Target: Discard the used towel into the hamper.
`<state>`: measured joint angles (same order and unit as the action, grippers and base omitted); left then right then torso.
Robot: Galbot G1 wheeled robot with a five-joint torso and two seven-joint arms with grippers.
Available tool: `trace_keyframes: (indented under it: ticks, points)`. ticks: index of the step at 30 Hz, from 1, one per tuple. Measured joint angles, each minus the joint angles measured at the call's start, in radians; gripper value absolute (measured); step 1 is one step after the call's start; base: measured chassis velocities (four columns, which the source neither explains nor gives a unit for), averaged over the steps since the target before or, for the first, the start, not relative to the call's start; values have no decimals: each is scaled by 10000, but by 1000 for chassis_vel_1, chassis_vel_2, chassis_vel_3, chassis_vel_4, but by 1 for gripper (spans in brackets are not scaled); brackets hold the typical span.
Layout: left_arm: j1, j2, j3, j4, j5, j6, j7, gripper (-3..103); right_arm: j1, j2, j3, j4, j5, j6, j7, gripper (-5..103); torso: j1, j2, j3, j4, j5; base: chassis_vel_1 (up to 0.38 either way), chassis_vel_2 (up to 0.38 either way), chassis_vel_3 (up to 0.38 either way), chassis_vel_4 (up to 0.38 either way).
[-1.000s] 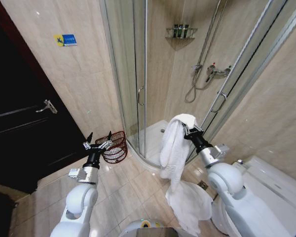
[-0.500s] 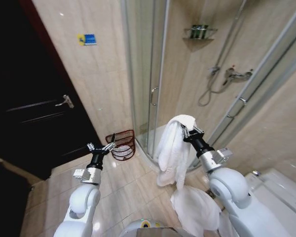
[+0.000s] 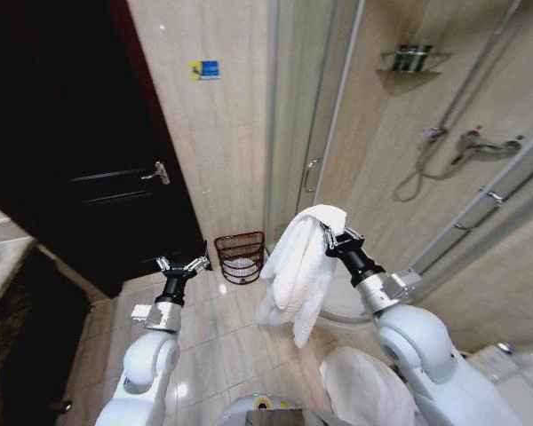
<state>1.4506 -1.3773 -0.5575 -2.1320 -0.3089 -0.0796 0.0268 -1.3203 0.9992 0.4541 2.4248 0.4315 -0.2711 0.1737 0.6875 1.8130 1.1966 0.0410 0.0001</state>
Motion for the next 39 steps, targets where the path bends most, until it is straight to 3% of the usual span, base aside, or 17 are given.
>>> trace_keyframes:
  ticks: [18, 36, 39]
  points:
    - [145, -185, 88, -8, 46, -298, 36, 100, 139, 249, -41, -491, -880, -156, 197, 7, 0, 0, 0, -4, 1, 19, 20, -12, -15]
    - [94, -196, 111, -39, 7, -301, 32, 100, 72, 352, -72, -541, -817, -23, 252, 7, 1, 0, -1, -1, -12, 217, 201, -211, -204]
    - [104, -198, 104, -25, -6, -308, 32, 100, 61, 406, -139, -538, -780, 82, 250, 7, 0, 0, -1, 1, 0, 157, 105, -112, -119]
